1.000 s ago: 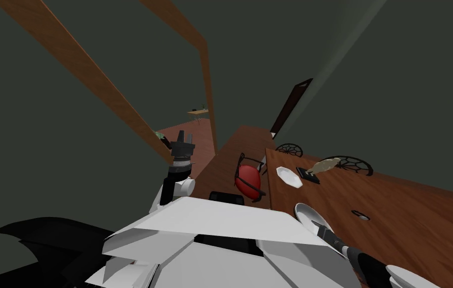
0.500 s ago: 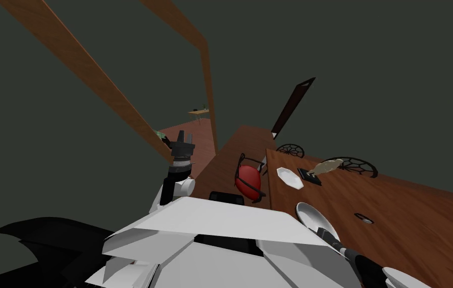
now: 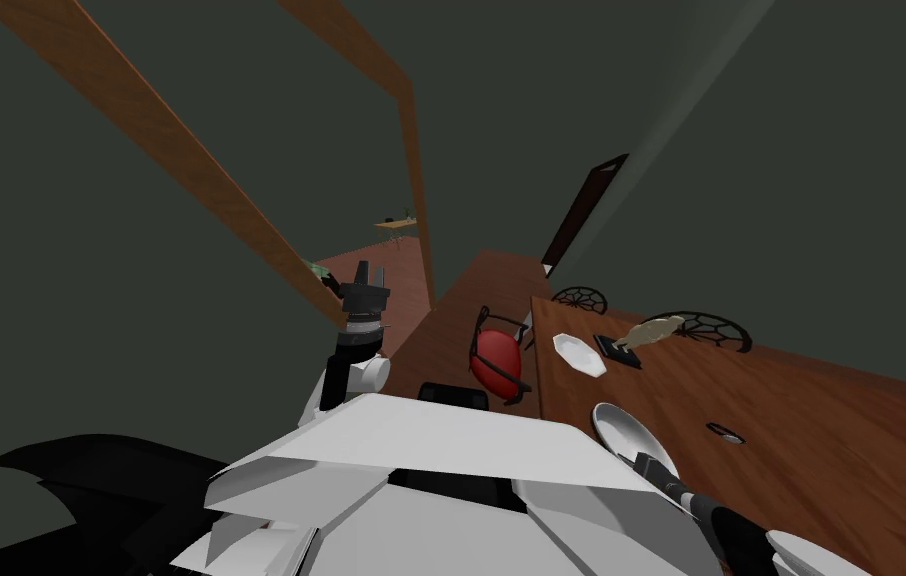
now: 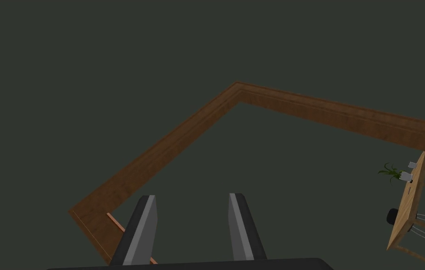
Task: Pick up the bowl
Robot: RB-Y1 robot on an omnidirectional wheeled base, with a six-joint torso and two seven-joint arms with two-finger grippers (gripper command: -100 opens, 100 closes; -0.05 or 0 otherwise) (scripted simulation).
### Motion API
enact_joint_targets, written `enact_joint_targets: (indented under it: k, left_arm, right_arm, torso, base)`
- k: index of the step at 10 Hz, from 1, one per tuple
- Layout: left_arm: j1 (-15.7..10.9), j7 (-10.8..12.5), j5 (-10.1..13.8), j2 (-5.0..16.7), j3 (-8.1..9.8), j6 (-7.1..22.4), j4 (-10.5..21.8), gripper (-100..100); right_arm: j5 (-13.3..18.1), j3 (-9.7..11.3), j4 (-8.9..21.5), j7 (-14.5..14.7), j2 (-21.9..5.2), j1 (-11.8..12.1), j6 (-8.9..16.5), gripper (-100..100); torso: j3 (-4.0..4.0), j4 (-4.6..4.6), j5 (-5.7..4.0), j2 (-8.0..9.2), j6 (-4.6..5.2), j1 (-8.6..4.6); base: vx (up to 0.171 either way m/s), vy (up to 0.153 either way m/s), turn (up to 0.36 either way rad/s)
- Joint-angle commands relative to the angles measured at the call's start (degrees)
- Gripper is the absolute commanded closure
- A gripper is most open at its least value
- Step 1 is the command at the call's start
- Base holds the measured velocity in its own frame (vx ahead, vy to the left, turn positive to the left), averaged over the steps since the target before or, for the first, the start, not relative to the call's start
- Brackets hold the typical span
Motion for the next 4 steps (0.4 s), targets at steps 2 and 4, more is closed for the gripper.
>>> enact_joint_targets:
  k: [2,4]
  left_arm:
    - [0.00,0.00,0.00,0.00,0.00,0.00,0.00,0]
    - [-0.01,0.00,0.00,0.00,0.00,0.00,0.00,0]
  right_arm:
    - [-0.75,-1.26,-2.20,-0.76,-3.01,1.64,-0.38,100]
    - [-0.66,-1.22,-1.71,-0.58,-2.48,1.51,-0.48,0]
  torso:
    - [0.03,0.01,0.04,0.06,0.00,0.09]
    - [0.02,0.02,0.01,0.02,-0.05,0.06]
  base:
    - [-0.016,0.031,-0.095]
    - [-0.003,0.007,-0.006]
